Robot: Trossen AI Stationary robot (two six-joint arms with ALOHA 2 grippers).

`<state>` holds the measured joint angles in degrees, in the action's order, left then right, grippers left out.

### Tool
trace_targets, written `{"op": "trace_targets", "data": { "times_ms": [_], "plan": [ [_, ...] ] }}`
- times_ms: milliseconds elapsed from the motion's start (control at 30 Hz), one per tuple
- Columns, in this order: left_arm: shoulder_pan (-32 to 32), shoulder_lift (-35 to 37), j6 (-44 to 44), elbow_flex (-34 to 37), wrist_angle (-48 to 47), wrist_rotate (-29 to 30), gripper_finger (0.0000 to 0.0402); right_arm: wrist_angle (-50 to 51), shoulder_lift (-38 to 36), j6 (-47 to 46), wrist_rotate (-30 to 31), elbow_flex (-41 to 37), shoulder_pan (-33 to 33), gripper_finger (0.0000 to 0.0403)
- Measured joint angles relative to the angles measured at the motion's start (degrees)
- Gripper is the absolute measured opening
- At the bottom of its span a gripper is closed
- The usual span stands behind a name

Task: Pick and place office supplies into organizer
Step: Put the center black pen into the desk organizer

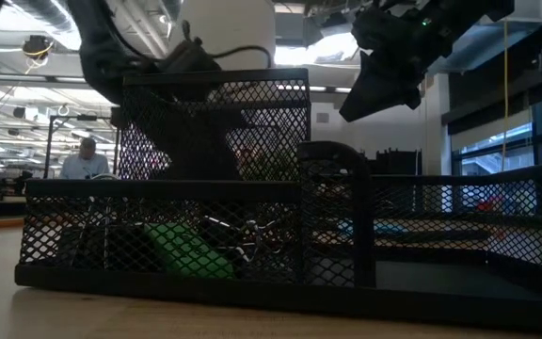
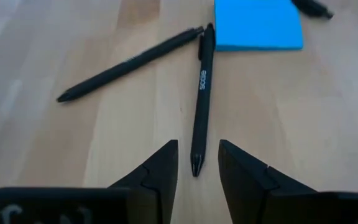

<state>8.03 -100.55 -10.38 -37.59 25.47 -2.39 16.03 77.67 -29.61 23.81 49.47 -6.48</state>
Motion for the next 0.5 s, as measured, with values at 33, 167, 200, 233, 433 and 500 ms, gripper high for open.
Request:
{"op": "trace_targets", "data": {
  "times_ms": [33,167,200,233,433,500],
  "plan": [
    [0.00,-1.07,-0.61,-0.59,-0.01,0.00,0.0107,-0.02,-0.02,0.00,0.00,0.00,0.00,0.0088],
    [-0.02,-4.66,-1.39,-2.94,0.00,0.00,0.0107,0.01,-0.02,-0.01,0.00,-0.02,0.00,0.0088],
    [-0.02,-5.45,-1.39,-3.32,-0.08,0.00,0.0107,0.04,-0.02,0.00,0.00,-0.02,0.00,0.0088],
    [-0.02,-6.03,-1.37,-3.60,-0.08,-0.08,0.0106,0.04,-0.02,0.00,0.00,-0.02,0.00,0.0088],
    [-0.02,-6.43,-1.33,-4.25,-3.68,-0.15,0.0102,0.10,-0.02,0.00,-0.02,-0.02,0.00,0.0088],
    [-0.02,-6.38,-1.31,-4.28,-4.49,-0.13,0.0097,0.13,-0.02,0.01,-0.04,-0.02,0.00,0.0088]
  ]
}}
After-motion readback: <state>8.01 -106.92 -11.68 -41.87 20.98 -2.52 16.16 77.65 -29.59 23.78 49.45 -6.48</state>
